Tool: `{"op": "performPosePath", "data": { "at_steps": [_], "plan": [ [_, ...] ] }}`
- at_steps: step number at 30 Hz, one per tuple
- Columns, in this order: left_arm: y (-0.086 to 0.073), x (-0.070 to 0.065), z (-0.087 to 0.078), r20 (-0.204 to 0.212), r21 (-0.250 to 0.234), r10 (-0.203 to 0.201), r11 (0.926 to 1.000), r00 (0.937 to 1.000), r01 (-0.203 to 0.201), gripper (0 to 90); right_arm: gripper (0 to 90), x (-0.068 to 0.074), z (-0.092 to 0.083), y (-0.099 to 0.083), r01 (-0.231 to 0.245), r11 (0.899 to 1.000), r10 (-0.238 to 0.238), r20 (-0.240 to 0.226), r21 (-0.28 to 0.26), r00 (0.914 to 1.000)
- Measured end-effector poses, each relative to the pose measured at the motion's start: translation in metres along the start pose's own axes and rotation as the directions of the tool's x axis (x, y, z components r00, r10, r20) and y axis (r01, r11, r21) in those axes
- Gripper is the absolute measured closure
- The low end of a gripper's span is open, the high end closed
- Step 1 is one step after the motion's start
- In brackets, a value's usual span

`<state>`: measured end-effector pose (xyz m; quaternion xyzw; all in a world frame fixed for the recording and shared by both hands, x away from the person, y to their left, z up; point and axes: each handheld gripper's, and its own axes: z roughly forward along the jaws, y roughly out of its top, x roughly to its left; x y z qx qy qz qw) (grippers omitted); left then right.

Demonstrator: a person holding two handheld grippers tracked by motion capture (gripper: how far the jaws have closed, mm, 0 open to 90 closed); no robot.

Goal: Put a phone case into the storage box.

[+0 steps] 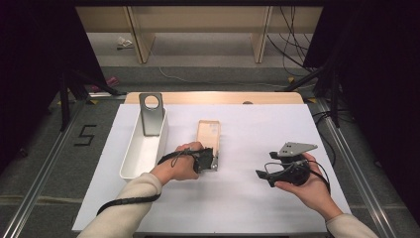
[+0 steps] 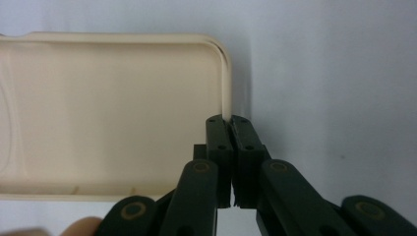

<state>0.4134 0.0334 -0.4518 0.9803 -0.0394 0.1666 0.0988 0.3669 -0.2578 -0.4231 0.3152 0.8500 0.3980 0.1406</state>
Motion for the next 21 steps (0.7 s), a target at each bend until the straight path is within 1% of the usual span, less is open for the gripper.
{"op": "performPosePath", "data": {
  "at_steps": [1,2,3,4,5,6,9,11,12,13,15,16,17,21],
  "plan": [
    [0.000,-0.002,-0.003,-0.013,-0.006,0.013,0.9999,0.9998,-0.013,87.6,17.3,0.000,0.000,0.000,-0.002,1.000,0.002,0.001,0.000,1.0000],
    [0.000,-0.004,-0.005,-0.020,-0.015,0.015,0.9998,0.9997,-0.016,87.6,17.2,0.000,0.000,0.000,-0.005,1.000,0.005,0.003,0.001,1.0000],
    [0.000,-0.008,-0.008,-0.017,-0.020,0.004,0.9998,0.9999,-0.004,87.6,17.3,0.000,0.000,0.000,-0.007,1.000,0.007,0.004,0.002,1.0000],
    [-0.001,-0.010,-0.011,-0.028,-0.030,0.010,0.9995,0.9996,-0.011,87.6,17.3,-0.001,0.000,0.000,-0.006,1.000,0.006,0.005,0.001,1.0000],
    [-0.001,-0.013,-0.012,-0.025,-0.036,0.002,0.9993,0.9997,-0.002,87.7,17.3,-0.001,0.000,0.000,-0.007,1.000,0.007,0.005,0.001,1.0000],
    [-0.002,-0.015,-0.015,-0.036,-0.046,0.010,0.9989,0.9993,-0.011,87.7,17.2,-0.001,0.000,0.000,-0.008,1.000,0.008,0.005,0.002,1.0000],
    [-0.005,-0.023,-0.021,-0.052,-0.081,0.002,0.9967,0.9986,-0.006,87.7,17.3,0.000,0.001,0.000,-0.011,1.000,0.011,0.007,0.003,0.9999],
    [-0.007,-0.028,-0.025,-0.055,-0.092,-0.005,0.9958,0.9985,0.000,87.7,17.3,0.000,0.001,0.000,-0.012,1.000,0.012,0.009,0.003,0.9999],
    [-0.008,-0.032,-0.026,-0.052,-0.100,-0.019,0.9949,0.9985,0.014,87.6,17.3,0.000,0.002,0.001,-0.014,1.000,0.014,0.008,0.005,0.9999],
    [-0.008,-0.033,-0.028,-0.060,-0.104,-0.008,0.9946,0.9982,0.002,87.7,17.3,0.000,0.002,0.001,-0.016,1.000,0.016,0.009,0.006,0.9998],
    [-0.010,-0.038,-0.031,-0.064,-0.115,-0.014,0.9934,0.9979,0.007,87.7,17.3,0.000,0.003,0.001,-0.016,1.000,0.016,0.010,0.005,0.9998],
    [-0.011,-0.040,-0.031,-0.058,-0.116,-0.021,0.9932,0.9981,0.014,87.6,17.3,0.000,0.003,0.001,-0.017,1.000,0.017,0.011,0.004,0.9998],
    [-0.011,-0.042,-0.032,-0.062,-0.120,-0.015,0.9928,0.9980,0.008,87.7,17.3,0.000,0.003,0.001,-0.016,1.000,0.015,0.010,0.003,0.9998],
    [-0.012,-0.052,-0.035,-0.066,-0.142,-0.022,0.9897,0.9976,0.012,87.7,17.3,0.001,0.005,0.003,-0.023,1.000,0.023,0.009,0.001,0.9997]
  ]
}}
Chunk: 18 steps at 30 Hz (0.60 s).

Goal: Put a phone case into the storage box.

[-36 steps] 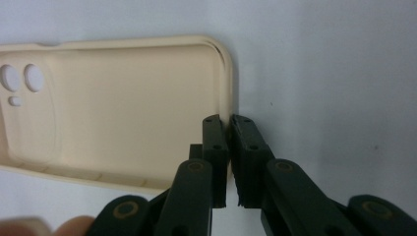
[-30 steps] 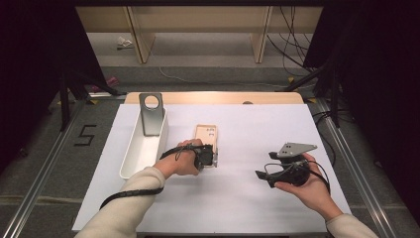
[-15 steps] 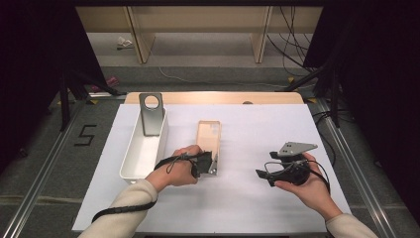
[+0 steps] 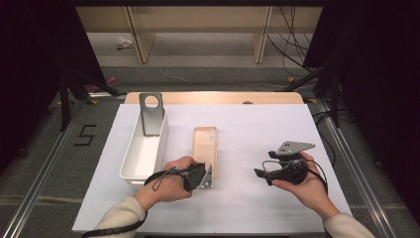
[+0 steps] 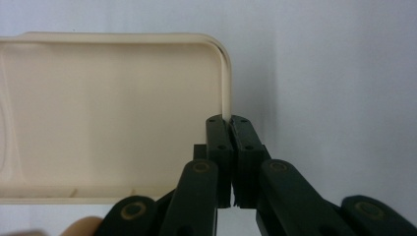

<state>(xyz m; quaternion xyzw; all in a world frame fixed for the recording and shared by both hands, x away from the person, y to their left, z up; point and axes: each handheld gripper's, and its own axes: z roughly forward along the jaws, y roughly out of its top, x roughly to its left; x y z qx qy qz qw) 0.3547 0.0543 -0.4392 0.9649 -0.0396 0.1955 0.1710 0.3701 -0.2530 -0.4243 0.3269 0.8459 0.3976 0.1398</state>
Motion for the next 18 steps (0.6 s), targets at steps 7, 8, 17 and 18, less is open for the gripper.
{"op": "performPosePath", "data": {
  "at_steps": [7,8,17,18],
  "plan": [
    [0.005,-0.008,-0.007,-0.010,-0.018,0.007,0.9998,0.9999,-0.007,87.8,17.3,0.003,0.007,0.006,-0.008,1.000,0.008,-0.004,-0.006,1.0000],
    [0.006,-0.009,-0.008,-0.008,-0.022,0.009,0.9997,0.9999,-0.010,87.7,17.3,0.003,0.007,0.007,-0.010,1.000,0.010,-0.004,-0.007,0.9999],
    [0.023,-0.015,-0.013,-0.014,-0.057,0.040,0.9975,0.9991,-0.041,87.7,17.3,0.000,0.021,0.020,-0.063,0.998,0.062,-0.031,-0.029,0.9976],
    [0.025,-0.016,-0.013,-0.013,-0.059,0.046,0.9972,0.9989,-0.046,87.8,17.3,0.001,0.023,0.023,-0.064,0.998,0.063,-0.031,-0.031,0.9976]
  ]
}}
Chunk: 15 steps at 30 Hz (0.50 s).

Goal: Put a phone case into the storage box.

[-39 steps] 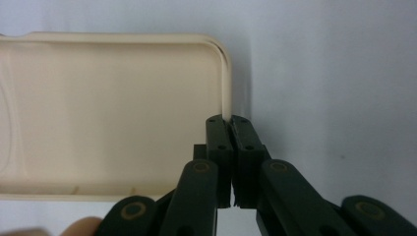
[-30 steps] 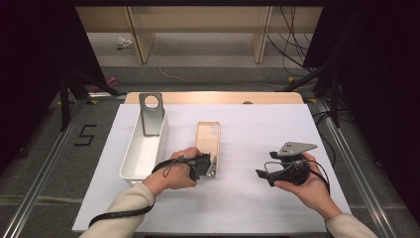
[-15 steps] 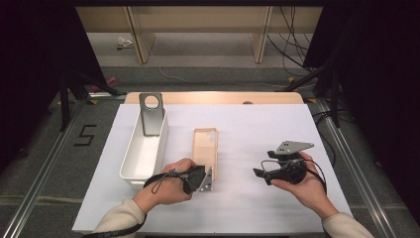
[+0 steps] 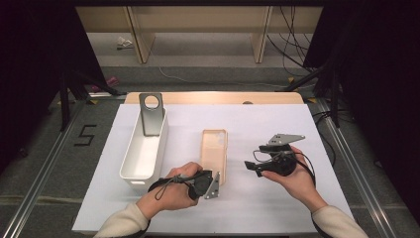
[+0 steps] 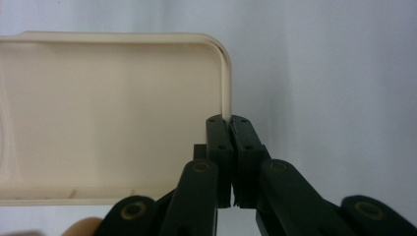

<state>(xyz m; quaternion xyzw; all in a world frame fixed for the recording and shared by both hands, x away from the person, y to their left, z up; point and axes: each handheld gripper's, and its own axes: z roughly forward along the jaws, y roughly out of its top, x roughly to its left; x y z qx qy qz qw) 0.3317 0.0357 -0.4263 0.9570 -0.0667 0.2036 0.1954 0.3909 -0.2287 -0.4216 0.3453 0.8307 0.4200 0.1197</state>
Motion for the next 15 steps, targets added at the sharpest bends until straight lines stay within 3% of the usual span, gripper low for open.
{"op": "performPosePath", "data": {
  "at_steps": [9,15],
  "plan": [
    [0.010,-0.005,0.002,0.010,-0.008,0.039,0.9992,0.9992,-0.039,87.8,17.5,0.010,0.017,0.022,-0.024,0.999,0.022,-0.059,-0.035,0.9980],
    [0.015,-0.007,0.004,0.012,-0.012,0.054,0.9985,0.9985,-0.054,87.8,18.8,0.015,0.026,0.029,-0.043,0.999,0.040,-0.090,-0.032,0.9951]
  ]
}}
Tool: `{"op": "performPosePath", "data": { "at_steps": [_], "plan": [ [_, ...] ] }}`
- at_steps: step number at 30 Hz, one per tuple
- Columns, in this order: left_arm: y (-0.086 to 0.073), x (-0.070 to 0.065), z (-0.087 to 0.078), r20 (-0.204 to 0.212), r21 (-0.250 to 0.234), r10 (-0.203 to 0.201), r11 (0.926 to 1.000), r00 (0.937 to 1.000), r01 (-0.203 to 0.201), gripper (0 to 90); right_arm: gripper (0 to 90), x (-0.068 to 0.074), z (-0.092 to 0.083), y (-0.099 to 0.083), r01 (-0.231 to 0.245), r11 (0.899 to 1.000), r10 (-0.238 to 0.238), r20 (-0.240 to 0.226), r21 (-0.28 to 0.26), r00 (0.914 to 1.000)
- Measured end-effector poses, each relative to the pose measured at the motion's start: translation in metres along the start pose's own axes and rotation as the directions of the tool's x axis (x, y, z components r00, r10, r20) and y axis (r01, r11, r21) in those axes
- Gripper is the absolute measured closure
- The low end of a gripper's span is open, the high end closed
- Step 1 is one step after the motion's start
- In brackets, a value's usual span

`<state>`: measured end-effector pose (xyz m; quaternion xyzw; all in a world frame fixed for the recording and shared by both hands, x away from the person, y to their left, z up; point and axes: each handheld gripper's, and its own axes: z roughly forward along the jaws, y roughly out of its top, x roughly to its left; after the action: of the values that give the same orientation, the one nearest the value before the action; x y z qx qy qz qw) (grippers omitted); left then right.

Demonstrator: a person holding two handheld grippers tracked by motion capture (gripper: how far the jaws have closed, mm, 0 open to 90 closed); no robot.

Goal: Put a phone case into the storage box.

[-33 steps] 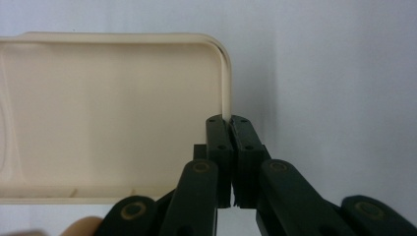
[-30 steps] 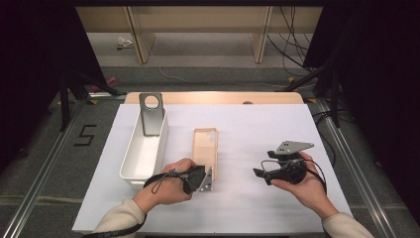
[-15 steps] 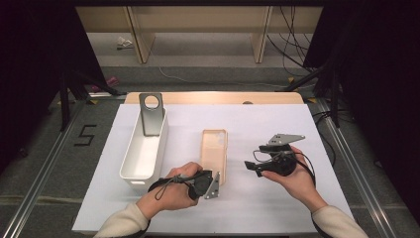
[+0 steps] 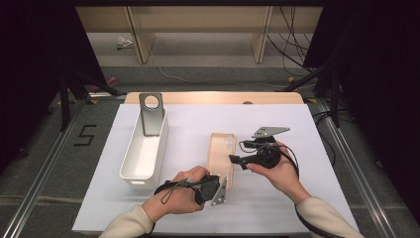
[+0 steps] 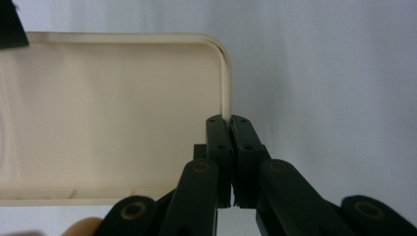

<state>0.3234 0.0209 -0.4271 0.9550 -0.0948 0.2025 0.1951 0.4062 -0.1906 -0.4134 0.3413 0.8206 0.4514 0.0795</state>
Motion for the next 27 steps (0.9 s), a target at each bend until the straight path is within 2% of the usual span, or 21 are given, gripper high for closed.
{"op": "performPosePath", "data": {
  "at_steps": [8,17,20,27],
  "plan": [
    [0.004,-0.002,0.001,0.001,-0.011,0.017,0.9998,0.9998,-0.017,87.8,27.2,-0.002,0.008,0.000,-0.041,0.999,0.041,-0.026,0.028,0.9988],
    [0.006,-0.003,0.002,0.002,-0.021,0.023,0.9995,0.9997,-0.023,87.7,49.4,-0.006,0.012,-0.003,-0.094,0.994,0.097,-0.066,0.050,0.9931],
    [0.006,-0.003,0.002,0.000,-0.025,0.024,0.9994,0.9997,-0.024,87.7,60.1,-0.006,0.012,-0.003,-0.113,0.992,0.118,-0.086,0.052,0.9893],
    [0.006,-0.003,0.004,-0.005,-0.032,0.018,0.9993,0.9998,-0.018,87.5,72.0,-0.006,0.008,-0.002,-0.185,0.982,0.187,-0.137,0.027,0.9729]
  ]
}}
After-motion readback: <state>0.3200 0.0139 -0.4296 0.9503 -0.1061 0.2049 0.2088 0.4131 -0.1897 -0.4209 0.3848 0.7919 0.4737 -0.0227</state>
